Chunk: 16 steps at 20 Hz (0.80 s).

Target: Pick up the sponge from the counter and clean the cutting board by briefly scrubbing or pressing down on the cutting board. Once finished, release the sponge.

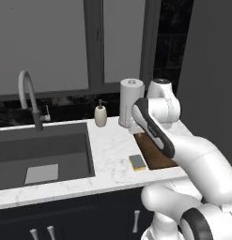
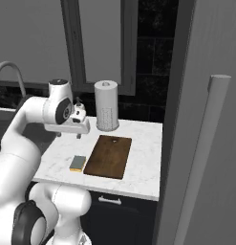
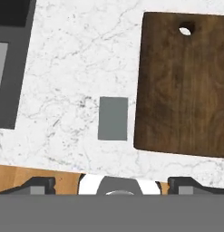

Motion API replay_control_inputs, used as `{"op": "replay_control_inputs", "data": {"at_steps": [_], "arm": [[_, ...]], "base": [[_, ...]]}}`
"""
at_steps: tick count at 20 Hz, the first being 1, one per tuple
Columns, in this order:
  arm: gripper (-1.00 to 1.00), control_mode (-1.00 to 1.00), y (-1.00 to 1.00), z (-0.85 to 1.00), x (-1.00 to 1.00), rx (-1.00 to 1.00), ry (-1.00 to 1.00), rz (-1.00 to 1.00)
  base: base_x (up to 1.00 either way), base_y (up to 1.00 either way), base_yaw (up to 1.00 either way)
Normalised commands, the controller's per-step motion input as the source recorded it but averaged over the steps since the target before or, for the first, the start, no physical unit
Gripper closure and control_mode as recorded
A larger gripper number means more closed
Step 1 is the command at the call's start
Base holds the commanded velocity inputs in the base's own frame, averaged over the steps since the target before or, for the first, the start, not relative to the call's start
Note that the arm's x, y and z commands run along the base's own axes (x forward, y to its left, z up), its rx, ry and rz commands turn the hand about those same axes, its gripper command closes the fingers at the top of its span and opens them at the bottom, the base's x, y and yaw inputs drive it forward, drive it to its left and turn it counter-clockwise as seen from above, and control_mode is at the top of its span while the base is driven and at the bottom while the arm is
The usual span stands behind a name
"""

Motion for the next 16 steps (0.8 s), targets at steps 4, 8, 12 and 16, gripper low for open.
{"op": "replay_control_inputs", "data": {"at_steps": [4,8,12,16], "arm": [[-1.0,-1.0,0.41,-1.0,0.0,0.0,0.1,0.0],[-1.0,-1.0,0.1,-0.79,0.02,0.0,0.06,0.0],[-1.0,-1.0,-0.18,-0.42,0.48,-0.03,0.0,0.0],[-1.0,-1.0,-0.02,-0.28,0.55,-0.01,0.0,0.0]], "base": [[0.0,0.0,0.0],[0.0,0.0,0.0],[0.0,0.0,0.0],[0.0,0.0,0.0]]}}
